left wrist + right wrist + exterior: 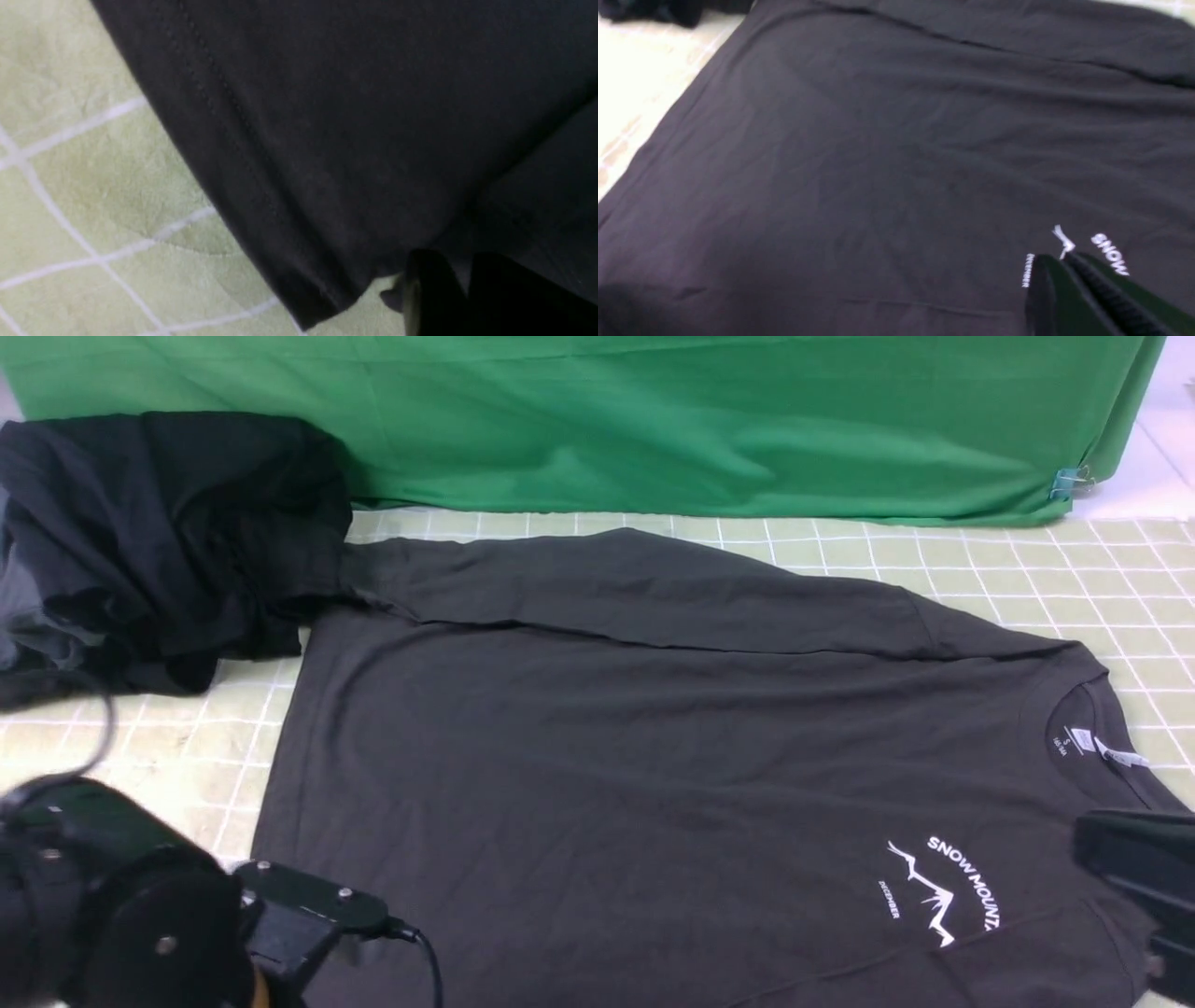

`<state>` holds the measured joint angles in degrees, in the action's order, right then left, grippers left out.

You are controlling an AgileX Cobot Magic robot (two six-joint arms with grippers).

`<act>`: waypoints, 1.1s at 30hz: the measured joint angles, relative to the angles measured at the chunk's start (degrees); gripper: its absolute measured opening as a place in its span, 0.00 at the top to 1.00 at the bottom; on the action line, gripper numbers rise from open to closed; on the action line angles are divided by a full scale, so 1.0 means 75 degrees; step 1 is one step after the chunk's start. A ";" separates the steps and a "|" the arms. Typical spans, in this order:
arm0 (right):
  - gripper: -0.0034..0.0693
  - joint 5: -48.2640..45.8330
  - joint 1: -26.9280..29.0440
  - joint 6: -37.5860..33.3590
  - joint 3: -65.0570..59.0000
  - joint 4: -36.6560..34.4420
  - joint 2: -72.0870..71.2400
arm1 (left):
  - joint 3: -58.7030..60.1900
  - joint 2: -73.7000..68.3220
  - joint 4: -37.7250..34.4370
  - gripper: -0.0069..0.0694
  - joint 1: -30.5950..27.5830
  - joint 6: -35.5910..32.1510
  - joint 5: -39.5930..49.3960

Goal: Fold a long-sleeved shirt over a green coffee tablecloth.
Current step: 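Grasp the left edge of the dark T-shirt lying flat on the table, then fold the left side of the black T-shirt inward over its body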

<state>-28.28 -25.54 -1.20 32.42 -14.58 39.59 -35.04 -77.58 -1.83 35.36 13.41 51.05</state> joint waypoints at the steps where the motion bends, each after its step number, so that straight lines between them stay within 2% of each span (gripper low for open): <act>1: 0.94 0.0036 -0.0037 0.0000 0.0000 0.0000 0.0013 | 0.0000 -0.0021 -0.0009 0.64 -0.0005 0.0000 0.0000; 5: 0.94 0.0375 -0.0243 0.0000 0.0000 0.0000 0.0083 | 0.0000 -0.0431 -0.0095 0.41 -0.0005 -0.0066 -0.0065; 9: 0.94 0.0503 -0.0243 0.0000 0.0000 0.0000 0.0083 | 0.0000 -0.0581 -0.0213 0.32 -0.0005 -0.0106 -0.0163; 12: 0.94 0.0509 -0.0243 0.0000 0.0000 0.0000 0.0083 | 0.0000 -0.0613 -0.0349 0.33 -0.0005 -0.0214 -0.0187; 16: 0.94 0.0533 -0.0243 0.0000 0.0000 0.0000 0.0083 | 0.0000 -0.0625 -0.0604 0.40 -0.0005 -0.0380 -0.0184; 18: 0.94 0.0533 -0.0243 0.0007 0.0000 0.0000 0.0083 | 0.0000 -0.0625 -0.0729 0.50 -0.0005 -0.0394 -0.0040; 19: 0.94 0.0533 -0.0243 0.0007 0.0000 0.0000 0.0083 | 0.0000 -0.0625 -0.0739 0.53 -0.0005 -0.0394 -0.0023; 20: 0.94 0.0533 -0.0243 0.0007 0.0000 0.0000 0.0083 | 0.0000 -0.0625 -0.0776 0.63 -0.0005 -0.0394 0.0115; 24: 0.94 0.0533 -0.0243 0.0007 0.0000 0.0000 0.0083 | 0.0017 -0.0625 -0.0790 0.85 -0.0005 -0.0402 0.0239; 27: 0.94 0.0533 -0.0243 0.0007 0.0000 0.0000 0.0083 | 0.0050 -0.0625 -0.0769 0.90 -0.0005 -0.0410 0.0297; 33: 0.94 0.0533 -0.0243 0.0007 0.0000 0.0000 0.0083 | 0.0048 -0.0625 -0.0476 0.90 -0.0005 -0.0421 0.0333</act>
<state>-24.28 -27.36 -1.14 32.42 -14.58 40.21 -34.68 -82.27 -5.40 35.32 10.25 53.55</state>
